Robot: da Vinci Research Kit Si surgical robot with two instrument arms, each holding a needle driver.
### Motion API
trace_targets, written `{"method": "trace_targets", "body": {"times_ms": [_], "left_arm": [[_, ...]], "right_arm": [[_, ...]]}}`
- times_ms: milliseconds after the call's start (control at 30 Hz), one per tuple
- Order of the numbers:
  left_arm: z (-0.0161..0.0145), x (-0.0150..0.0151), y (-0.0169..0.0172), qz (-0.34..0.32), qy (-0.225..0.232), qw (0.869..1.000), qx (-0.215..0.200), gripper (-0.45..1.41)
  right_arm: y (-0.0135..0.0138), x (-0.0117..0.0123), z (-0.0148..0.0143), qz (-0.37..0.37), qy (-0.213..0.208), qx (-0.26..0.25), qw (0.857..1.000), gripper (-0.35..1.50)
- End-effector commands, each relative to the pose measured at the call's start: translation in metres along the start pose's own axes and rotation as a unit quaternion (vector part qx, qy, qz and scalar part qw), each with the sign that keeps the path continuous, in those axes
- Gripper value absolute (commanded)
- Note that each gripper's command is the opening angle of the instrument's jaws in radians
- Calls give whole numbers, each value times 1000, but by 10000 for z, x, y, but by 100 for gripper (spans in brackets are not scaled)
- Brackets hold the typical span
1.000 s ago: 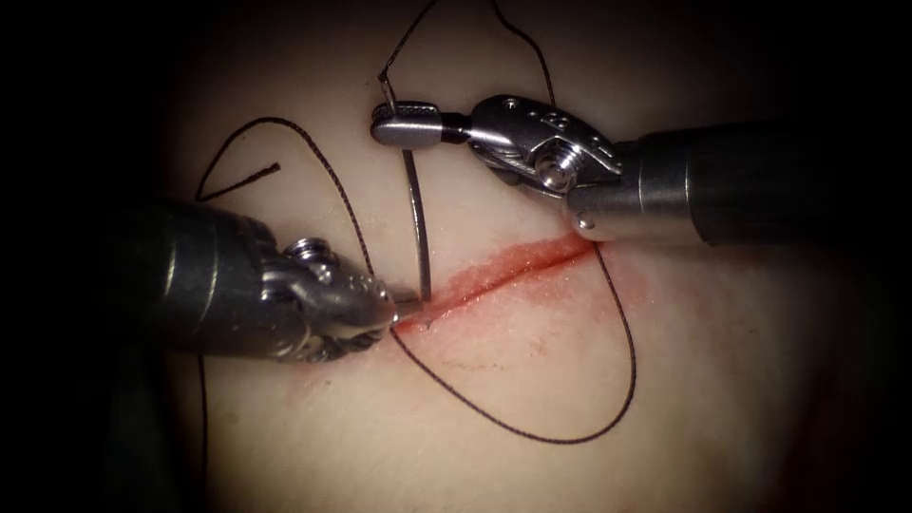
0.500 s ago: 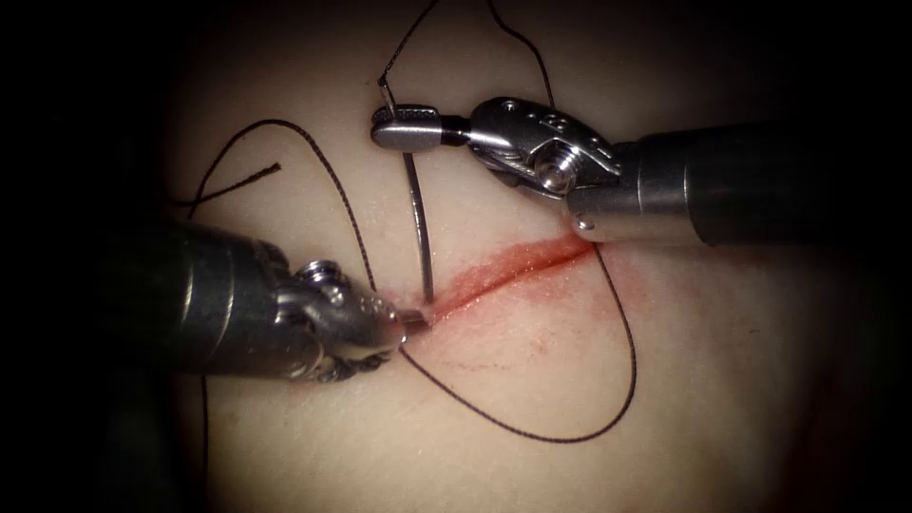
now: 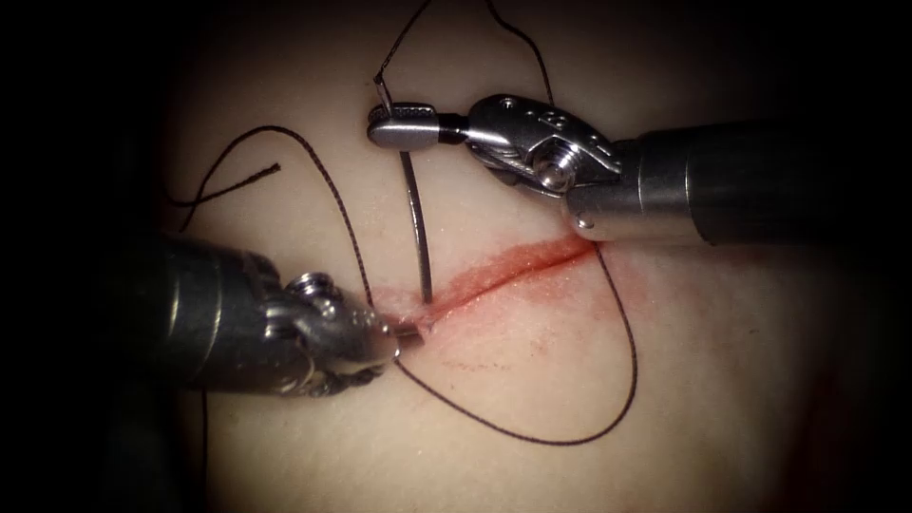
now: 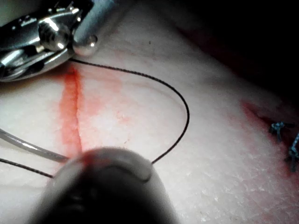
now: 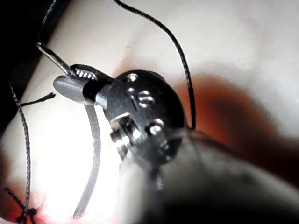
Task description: Wound Closure
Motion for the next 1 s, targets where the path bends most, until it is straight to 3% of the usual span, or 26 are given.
{"method": "trace_targets", "body": {"times_ms": [33, 1000], "left_arm": [[7, 2, 4, 0, 0, 1000, -4, -45], [20, 7, -10, -5, -3, 1000, 24, -45]], "right_arm": [[4, 0, 9, -1, 0, 1, 1000, -35], [-8, -9, 16, 20, -16, 23, 999, -35]]}}
